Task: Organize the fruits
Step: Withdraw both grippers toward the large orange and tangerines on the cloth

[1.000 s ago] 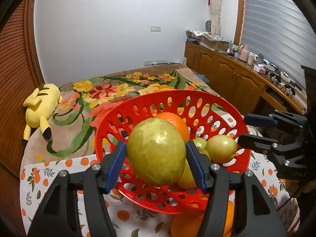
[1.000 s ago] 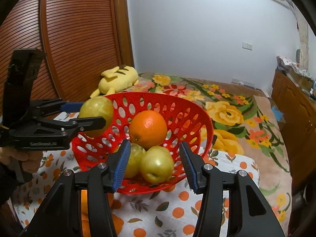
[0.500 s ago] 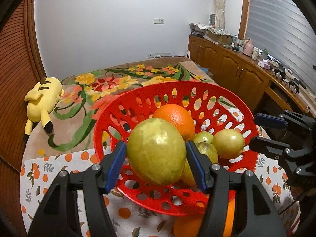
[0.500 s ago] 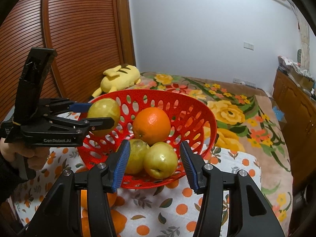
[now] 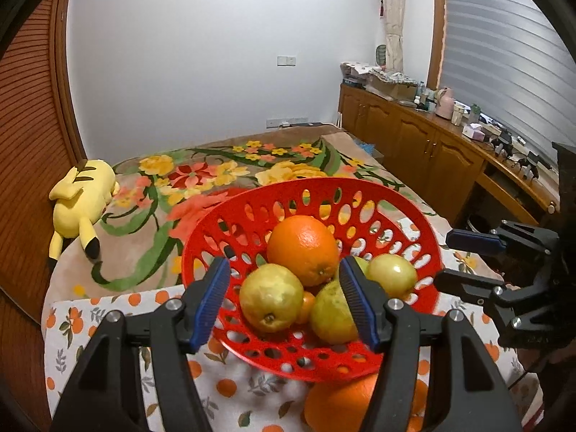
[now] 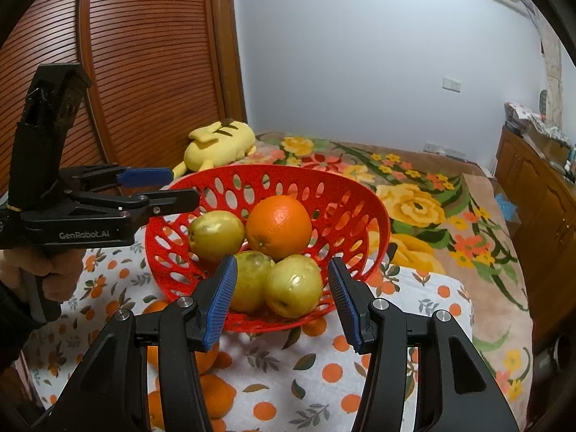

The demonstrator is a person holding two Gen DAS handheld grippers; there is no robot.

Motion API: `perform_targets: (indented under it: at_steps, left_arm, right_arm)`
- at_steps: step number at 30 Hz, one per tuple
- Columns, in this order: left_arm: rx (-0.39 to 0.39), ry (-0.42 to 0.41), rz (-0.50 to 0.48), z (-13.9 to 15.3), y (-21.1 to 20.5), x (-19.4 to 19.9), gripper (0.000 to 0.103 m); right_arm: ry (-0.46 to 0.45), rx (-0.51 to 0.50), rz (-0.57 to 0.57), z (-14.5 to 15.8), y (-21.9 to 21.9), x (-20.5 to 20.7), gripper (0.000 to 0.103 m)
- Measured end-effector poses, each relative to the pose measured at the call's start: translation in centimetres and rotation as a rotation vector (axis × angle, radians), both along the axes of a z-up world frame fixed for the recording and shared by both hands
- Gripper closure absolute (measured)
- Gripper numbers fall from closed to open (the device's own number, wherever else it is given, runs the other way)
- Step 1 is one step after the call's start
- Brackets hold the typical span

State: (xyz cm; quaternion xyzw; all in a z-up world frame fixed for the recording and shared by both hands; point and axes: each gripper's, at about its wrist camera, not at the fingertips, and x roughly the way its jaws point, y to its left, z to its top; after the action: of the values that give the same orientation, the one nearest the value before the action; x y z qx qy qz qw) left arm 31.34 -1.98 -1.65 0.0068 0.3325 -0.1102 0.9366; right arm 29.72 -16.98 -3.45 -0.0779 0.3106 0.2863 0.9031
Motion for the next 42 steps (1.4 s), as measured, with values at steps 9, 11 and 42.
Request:
perform_targets:
  at_steps: [9, 11, 42]
  left_arm:
    - [-0.008, 0.009, -0.054, 0.0, -1.1, -3.9, 0.039]
    - [-0.010, 0.011, -0.063, -0.1, -1.5, -4.9, 0.038]
    - [-0.015, 0.084, -0.106, -5.2, -3.7, -9.3, 0.035]
  right_arm:
    - [0.020, 0.029, -0.041, -0.5, -1.9, -3.5, 0.047]
    - [0.031, 0.036, -0.052, -0.9, -2.4, -4.4, 0.047]
    - [0.162, 0.020, -0.088, -7.5, -4.2, -9.4, 0.047]
